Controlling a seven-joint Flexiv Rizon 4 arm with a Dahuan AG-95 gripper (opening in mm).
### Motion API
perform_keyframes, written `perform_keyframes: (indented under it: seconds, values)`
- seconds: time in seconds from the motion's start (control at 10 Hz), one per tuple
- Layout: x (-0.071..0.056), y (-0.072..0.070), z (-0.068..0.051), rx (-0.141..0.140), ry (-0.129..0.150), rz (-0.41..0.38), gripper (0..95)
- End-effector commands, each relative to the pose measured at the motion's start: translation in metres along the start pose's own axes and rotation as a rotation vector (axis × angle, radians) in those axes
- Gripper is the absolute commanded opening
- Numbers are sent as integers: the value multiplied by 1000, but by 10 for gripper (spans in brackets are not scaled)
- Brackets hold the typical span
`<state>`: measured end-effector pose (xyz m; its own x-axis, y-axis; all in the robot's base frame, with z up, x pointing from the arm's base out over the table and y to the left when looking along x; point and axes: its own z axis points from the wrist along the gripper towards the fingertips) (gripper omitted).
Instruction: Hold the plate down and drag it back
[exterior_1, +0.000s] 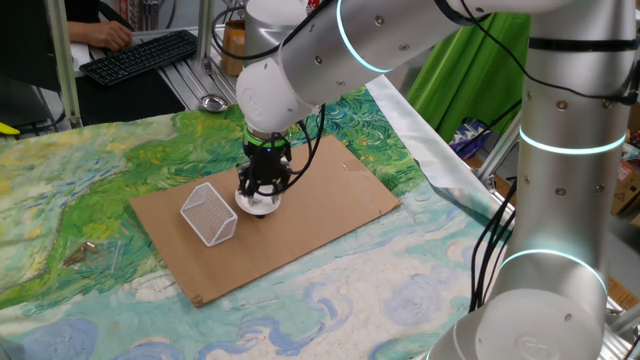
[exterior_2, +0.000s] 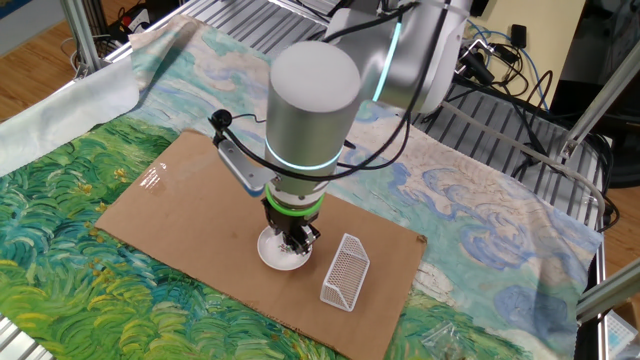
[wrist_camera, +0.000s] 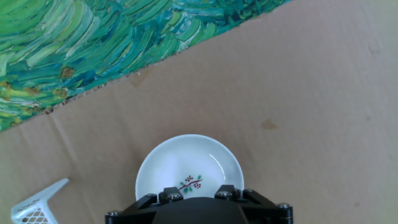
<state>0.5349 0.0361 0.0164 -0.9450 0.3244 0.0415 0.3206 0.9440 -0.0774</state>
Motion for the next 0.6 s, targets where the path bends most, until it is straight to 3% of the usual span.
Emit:
perform_keyframes:
  seconds: [0.1,0.3,0.6]
  values:
    - [0,0,0,-8,3,-2,570]
    - [0,1,0,-8,3,-2,570]
    - [0,1,0,16,-7,-5,570]
